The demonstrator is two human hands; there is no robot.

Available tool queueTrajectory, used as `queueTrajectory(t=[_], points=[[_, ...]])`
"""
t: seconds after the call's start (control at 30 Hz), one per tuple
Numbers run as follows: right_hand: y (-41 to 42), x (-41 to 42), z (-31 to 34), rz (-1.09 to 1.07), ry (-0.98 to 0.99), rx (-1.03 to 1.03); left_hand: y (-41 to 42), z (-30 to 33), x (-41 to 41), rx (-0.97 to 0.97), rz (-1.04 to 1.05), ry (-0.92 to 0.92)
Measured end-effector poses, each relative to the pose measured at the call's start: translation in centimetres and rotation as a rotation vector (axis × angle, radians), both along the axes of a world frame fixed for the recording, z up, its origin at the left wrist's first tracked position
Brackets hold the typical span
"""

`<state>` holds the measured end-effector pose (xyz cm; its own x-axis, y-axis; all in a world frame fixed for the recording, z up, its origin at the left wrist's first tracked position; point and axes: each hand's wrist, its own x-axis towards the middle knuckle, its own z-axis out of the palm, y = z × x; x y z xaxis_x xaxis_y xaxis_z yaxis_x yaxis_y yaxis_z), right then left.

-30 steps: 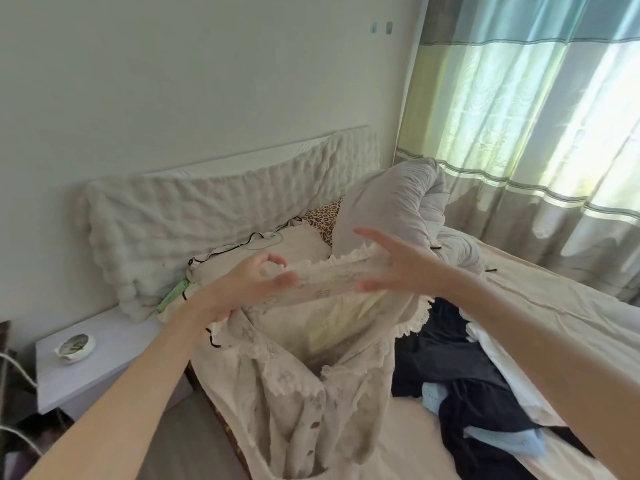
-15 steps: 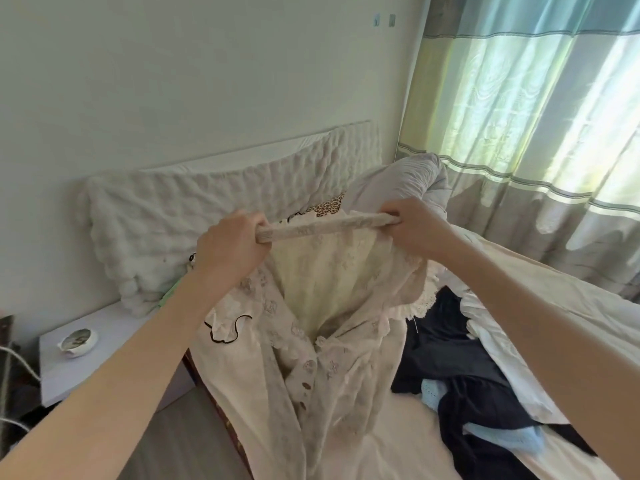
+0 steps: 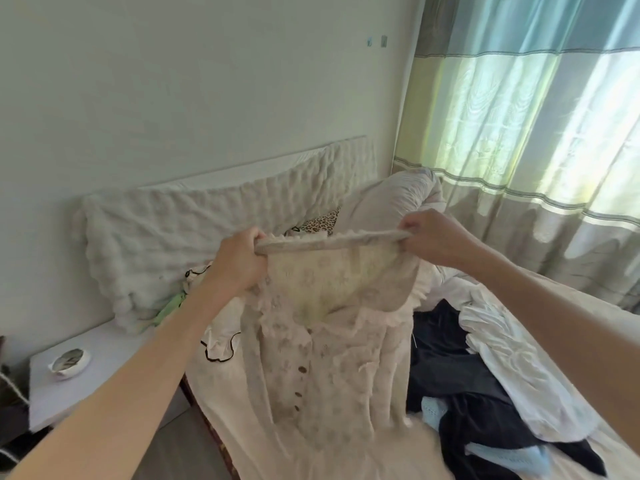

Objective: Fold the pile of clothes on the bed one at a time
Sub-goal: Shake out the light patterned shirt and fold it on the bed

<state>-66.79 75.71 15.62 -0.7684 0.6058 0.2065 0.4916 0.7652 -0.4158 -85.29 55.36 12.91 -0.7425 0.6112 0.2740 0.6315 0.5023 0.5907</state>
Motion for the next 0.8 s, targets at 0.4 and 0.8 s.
queueTrajectory(t=[0.4,0.8], points=[[0.5,3.2,-2.8,-0.024,0.274,-0.635,-1.2,-1.4,1.7,0.166,-0.243,-0.491],[2.2,7.7,-5.3,0.358,0.317,-1.068,-2.3,-3.9,3.5,0.122,-0.336,-0.668]])
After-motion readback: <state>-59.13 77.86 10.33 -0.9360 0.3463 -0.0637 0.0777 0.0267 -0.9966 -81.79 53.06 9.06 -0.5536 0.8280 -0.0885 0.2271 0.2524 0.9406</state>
